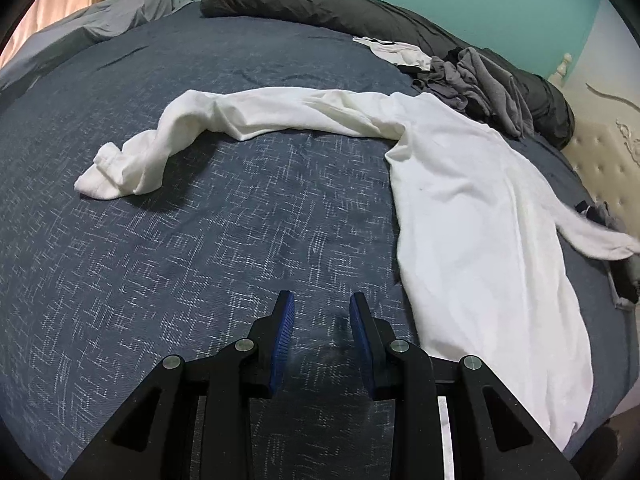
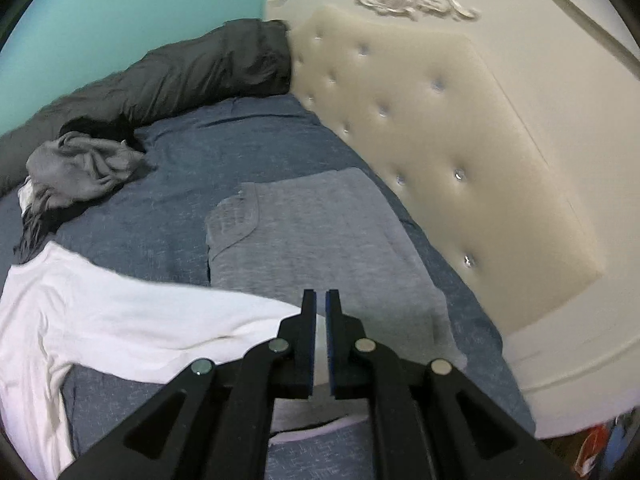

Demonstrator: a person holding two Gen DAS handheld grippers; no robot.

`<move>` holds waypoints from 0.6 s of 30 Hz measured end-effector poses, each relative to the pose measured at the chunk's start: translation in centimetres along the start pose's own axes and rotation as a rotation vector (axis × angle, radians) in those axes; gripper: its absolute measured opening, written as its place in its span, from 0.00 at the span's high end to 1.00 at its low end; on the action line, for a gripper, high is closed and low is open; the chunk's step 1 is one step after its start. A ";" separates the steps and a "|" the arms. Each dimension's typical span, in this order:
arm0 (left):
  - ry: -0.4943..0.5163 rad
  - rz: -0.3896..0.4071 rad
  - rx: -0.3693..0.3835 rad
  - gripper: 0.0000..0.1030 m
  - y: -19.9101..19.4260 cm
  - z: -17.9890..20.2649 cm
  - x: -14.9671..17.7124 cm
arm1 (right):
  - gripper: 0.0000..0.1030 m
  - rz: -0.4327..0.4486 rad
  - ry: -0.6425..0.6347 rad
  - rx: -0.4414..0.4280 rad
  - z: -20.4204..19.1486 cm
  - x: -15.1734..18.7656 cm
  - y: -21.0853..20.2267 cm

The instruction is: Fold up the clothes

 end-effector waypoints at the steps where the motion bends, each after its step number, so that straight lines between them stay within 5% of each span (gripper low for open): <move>1: 0.002 0.002 0.003 0.70 0.0 0.1 0.0 | 0.96 -0.001 0.028 -0.013 0.3 0.2 -0.3; 8: -0.013 0.023 0.024 0.70 -0.8 0.1 -0.3 | 0.95 0.094 0.039 -0.190 -4.1 2.7 -6.1; 11: -0.029 0.035 0.025 0.60 -1.3 -0.3 -0.6 | 0.81 0.134 -0.002 -0.345 -9.3 5.5 -9.3; 13: -0.045 0.050 0.024 0.53 -1.7 -0.8 -0.9 | 0.65 0.121 -0.021 -0.456 -12.8 7.6 -10.7; 18: -0.088 0.070 0.011 0.53 -2.7 -2.6 -2.7 | 0.64 0.021 -0.054 -0.669 -22.1 13.6 -11.3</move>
Point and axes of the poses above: each gripper's, at about its wrist camera, not at the fingertips, and y roughly the way its jaws point, z to its right, x to its underside, the point moved 1 cm from there along y, roughly the way its jaws point, and after that the axes turned 11 degrees about x, right-handed, at the moved point
